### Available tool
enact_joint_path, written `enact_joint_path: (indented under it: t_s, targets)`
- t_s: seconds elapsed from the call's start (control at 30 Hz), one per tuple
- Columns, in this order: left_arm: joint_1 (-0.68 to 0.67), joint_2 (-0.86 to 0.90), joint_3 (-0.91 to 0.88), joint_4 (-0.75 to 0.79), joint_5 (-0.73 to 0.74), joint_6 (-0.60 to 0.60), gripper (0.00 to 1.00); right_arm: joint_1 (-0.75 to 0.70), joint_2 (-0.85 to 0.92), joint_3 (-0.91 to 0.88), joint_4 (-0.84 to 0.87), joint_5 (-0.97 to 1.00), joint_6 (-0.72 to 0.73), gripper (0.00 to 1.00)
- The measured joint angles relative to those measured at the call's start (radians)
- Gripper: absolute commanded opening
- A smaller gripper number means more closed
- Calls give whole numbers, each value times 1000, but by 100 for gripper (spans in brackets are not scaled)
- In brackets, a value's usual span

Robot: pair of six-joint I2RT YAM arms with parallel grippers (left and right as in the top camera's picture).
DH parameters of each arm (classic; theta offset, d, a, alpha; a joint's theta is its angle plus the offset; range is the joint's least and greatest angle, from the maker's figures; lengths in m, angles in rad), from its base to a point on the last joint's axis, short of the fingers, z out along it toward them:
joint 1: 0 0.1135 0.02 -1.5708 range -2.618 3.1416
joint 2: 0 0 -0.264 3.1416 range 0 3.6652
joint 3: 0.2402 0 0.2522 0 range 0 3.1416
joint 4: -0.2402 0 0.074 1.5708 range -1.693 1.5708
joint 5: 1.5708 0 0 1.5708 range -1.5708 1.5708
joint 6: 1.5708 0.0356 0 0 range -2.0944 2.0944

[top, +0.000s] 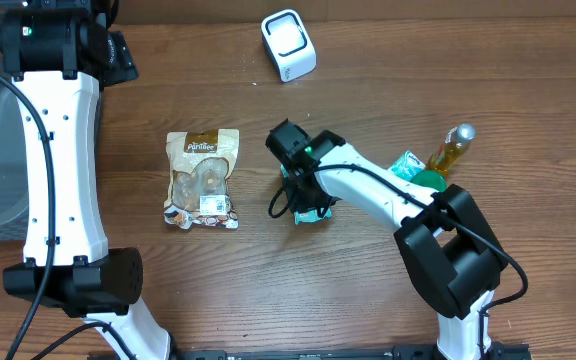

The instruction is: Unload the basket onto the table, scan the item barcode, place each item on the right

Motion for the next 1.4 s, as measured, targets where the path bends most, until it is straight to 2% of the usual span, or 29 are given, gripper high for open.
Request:
enact_joint_path:
  t_s: [0.07, 0.23, 0.5, 0.63, 0.73, 0.9, 1.4]
  targets:
    - [0, 0, 0, 0, 0, 0, 100, 0, -7, -24, 37, 0, 3, 35]
    - [0, 0, 0, 0, 0, 0, 100, 0, -39, -81, 109, 0, 5, 45]
    - [0, 0, 0, 0, 0, 0, 99, 0, -43, -81, 102, -4, 5, 50]
    - [0, 0, 0, 0, 0, 0, 99, 0, -39, -47, 31, -5, 3, 52]
    - [0, 0, 0, 0, 0, 0, 100, 0, -37, -15, -23, -18, 4, 51]
    - [0, 0, 0, 0, 0, 0, 99, 0, -35, -4, -79, -79, -1, 33]
    - [0, 0, 0, 0, 0, 0, 99, 0, -34, -68, 42, -96, 4, 32]
